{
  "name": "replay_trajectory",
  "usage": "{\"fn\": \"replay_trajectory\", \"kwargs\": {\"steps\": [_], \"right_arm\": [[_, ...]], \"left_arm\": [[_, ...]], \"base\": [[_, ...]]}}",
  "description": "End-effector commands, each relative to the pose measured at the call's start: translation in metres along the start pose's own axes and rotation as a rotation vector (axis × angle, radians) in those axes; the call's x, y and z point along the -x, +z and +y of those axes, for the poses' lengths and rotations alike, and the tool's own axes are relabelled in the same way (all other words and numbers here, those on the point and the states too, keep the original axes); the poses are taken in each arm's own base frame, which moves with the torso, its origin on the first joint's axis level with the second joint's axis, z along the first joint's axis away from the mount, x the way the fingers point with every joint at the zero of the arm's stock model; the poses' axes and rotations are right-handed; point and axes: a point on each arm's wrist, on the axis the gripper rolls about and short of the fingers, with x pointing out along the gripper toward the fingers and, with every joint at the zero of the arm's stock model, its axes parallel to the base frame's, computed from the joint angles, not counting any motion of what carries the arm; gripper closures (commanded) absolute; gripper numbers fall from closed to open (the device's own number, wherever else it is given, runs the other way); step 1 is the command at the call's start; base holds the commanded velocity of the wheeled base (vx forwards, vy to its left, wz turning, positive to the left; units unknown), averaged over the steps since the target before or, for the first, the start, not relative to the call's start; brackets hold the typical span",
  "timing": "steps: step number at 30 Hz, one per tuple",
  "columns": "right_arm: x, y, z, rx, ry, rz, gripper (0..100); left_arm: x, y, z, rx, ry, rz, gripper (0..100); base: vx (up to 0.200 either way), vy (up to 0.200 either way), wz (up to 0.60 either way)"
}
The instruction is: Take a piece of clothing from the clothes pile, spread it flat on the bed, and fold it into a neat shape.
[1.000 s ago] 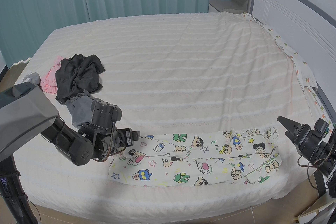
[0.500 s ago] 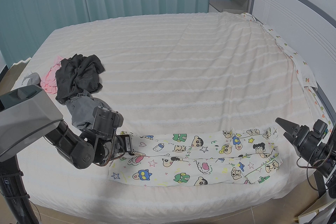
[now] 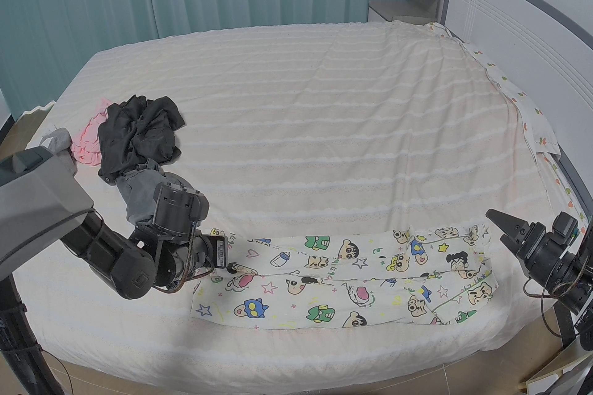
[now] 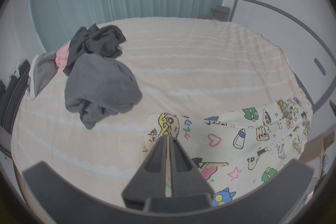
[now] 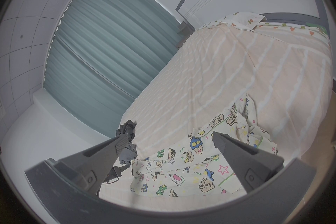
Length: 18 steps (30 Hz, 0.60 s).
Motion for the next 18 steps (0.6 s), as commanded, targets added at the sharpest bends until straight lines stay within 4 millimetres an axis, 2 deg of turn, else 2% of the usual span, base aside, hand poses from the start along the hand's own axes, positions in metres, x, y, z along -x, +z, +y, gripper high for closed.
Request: {"fn": "replay_trajectory", "kwargs": {"steps": [1, 4, 8, 16, 17, 18], "right_arm": [[0.0, 0.0, 0.001, 0.001, 0.004, -0.003, 0], [0.0, 0.0, 0.001, 0.001, 0.004, -0.003, 0], [0.0, 0.0, 0.0, 0.0, 0.002, -0.001, 0], [0.0, 0.0, 0.001, 0.001, 0.004, -0.001, 0], [0.0, 0.0, 0.001, 0.001, 0.004, -0.001, 0], [0.0, 0.0, 0.001, 0.001, 0.005, -0.002, 0]], "left_arm": [[0.013, 0.007, 0.003, -0.017, -0.008, -0.036, 100], [0.015, 0.005, 0.004, -0.019, -0.007, -0.029, 100], [0.016, -0.007, 0.009, -0.055, -0.002, 0.013, 100], [0.02, -0.008, 0.022, -0.029, -0.061, 0.039, 100], [0.021, -0.009, 0.023, -0.026, -0.08, 0.045, 0], [0.022, -0.009, 0.025, -0.022, -0.104, 0.048, 0]], "base": [[0.0, 0.0, 0.0], [0.0, 0.0, 0.0], [0.0, 0.0, 0.0], [0.0, 0.0, 0.0], [0.0, 0.0, 0.0], [0.0, 0.0, 0.0]]}}
